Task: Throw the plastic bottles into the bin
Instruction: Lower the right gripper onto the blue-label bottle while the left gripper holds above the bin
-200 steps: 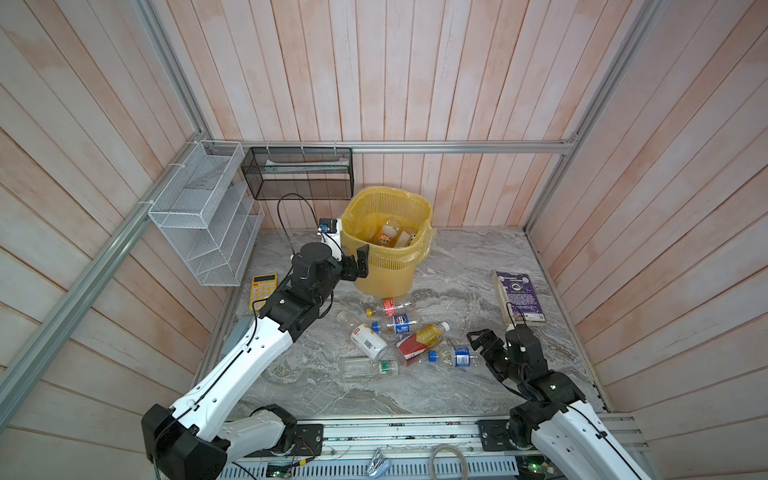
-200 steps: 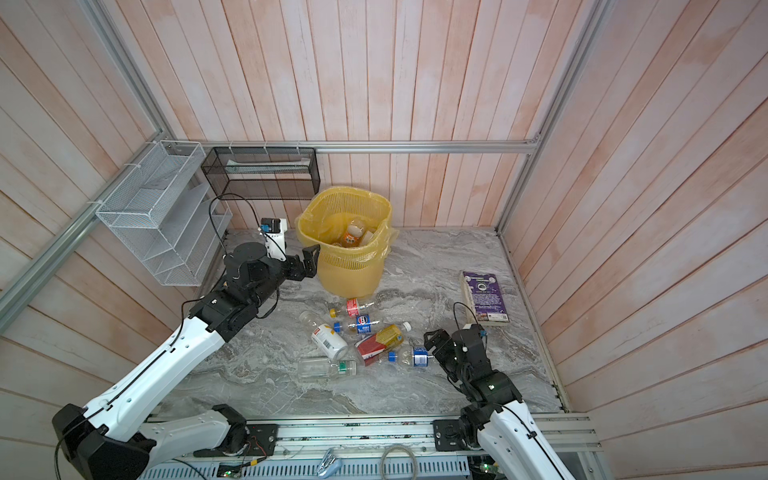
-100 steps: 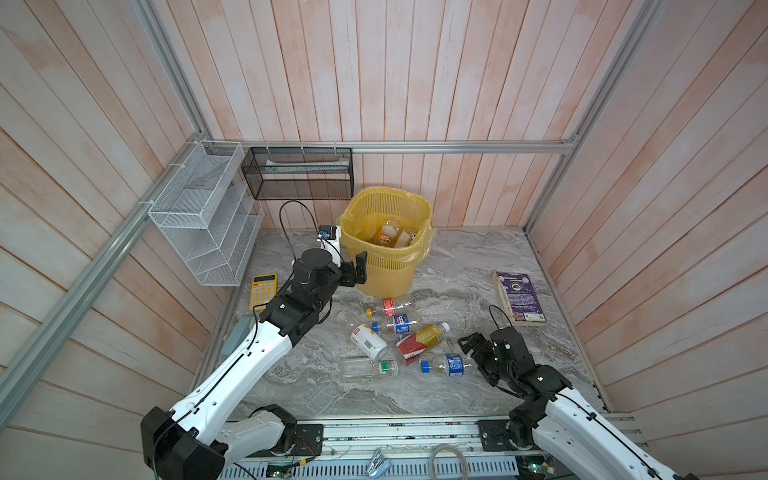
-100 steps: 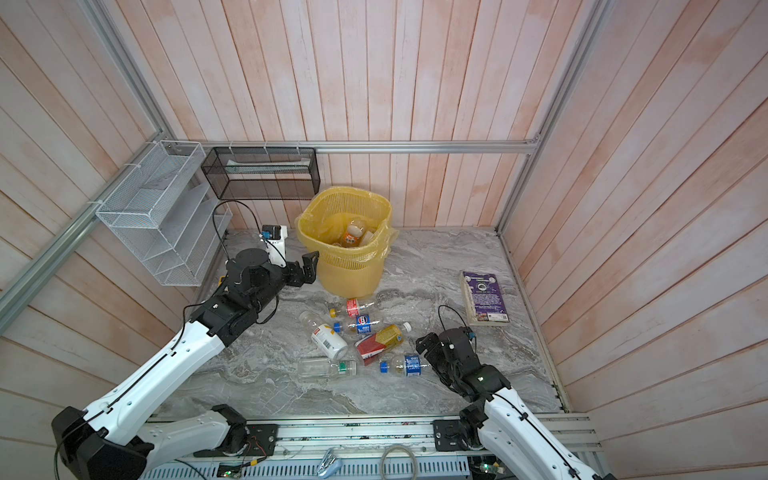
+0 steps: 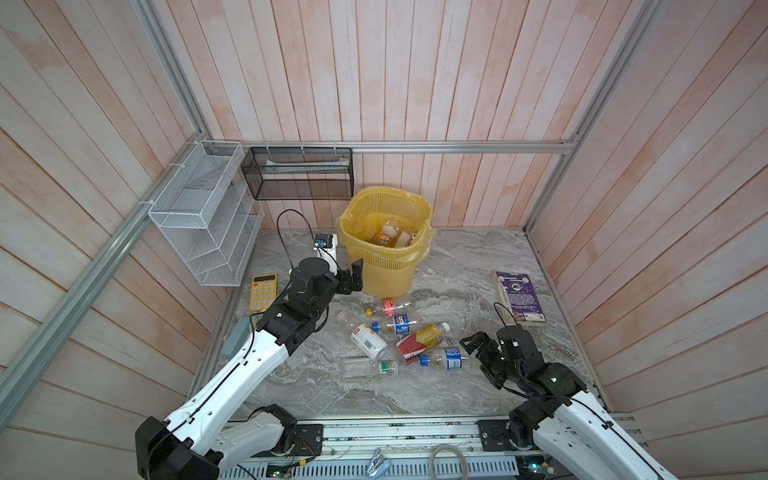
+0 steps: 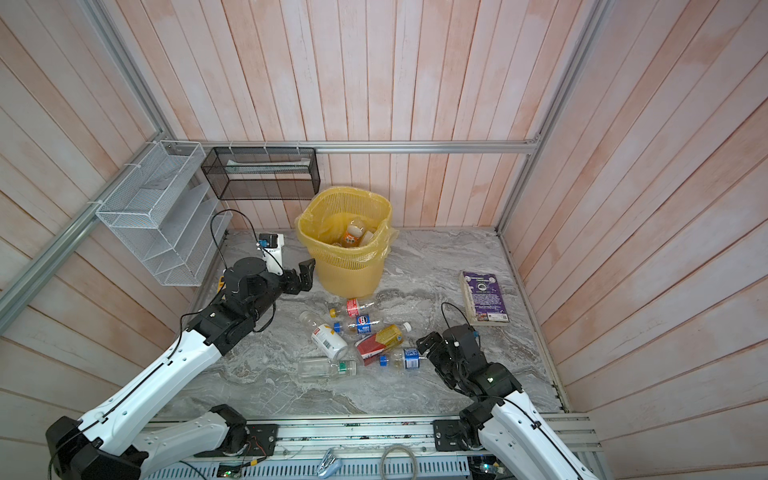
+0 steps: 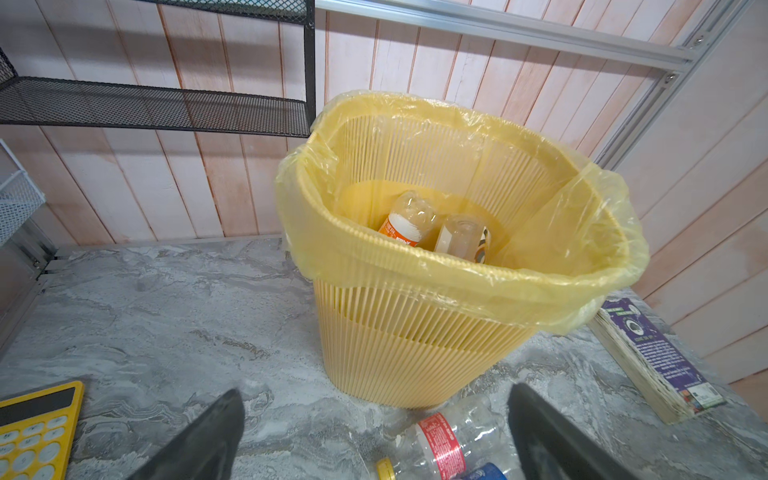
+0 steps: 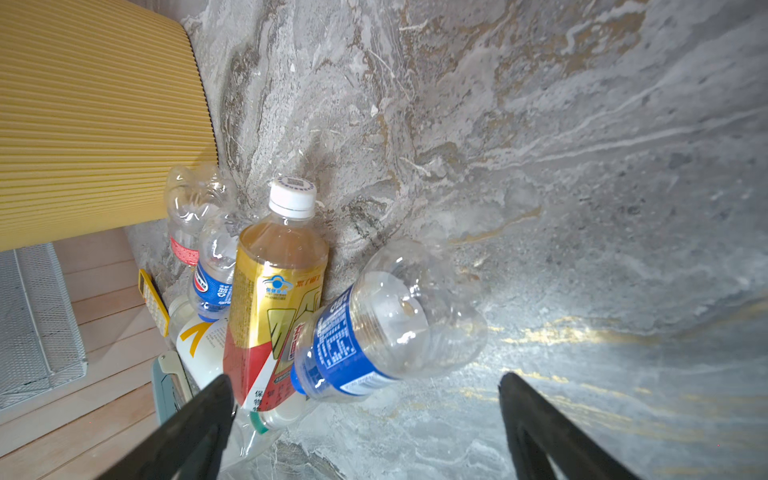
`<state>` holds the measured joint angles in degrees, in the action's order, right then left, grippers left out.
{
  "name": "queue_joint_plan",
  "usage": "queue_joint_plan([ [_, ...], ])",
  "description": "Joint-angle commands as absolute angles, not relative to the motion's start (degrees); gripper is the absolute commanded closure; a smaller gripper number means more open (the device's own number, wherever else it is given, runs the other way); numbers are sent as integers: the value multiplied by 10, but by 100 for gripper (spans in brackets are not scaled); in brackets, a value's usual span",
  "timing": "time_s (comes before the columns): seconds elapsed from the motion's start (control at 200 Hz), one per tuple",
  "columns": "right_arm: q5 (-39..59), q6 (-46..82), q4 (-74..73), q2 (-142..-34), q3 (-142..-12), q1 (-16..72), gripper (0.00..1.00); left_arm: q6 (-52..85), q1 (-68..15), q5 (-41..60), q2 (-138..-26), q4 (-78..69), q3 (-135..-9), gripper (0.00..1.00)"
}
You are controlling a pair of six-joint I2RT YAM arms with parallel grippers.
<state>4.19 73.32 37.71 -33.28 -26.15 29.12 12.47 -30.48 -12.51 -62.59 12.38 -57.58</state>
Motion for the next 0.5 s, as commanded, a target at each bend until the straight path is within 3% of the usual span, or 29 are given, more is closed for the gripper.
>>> queue_joint_plan([
  [0.0,51,780,370,-333,-263,309,0,133,-303,-137,-612,113,-558,0],
  [0.215,3,848,275,-428,-254,420,1,129,-302,-142,-611,124,-557,0],
  [0.385,-6,873,226,-470,-229,429,3,126,-301,-148,-608,130,-555,0],
  [0.495,-27,881,217,-485,-210,428,9,126,-298,-150,-609,135,-554,0],
])
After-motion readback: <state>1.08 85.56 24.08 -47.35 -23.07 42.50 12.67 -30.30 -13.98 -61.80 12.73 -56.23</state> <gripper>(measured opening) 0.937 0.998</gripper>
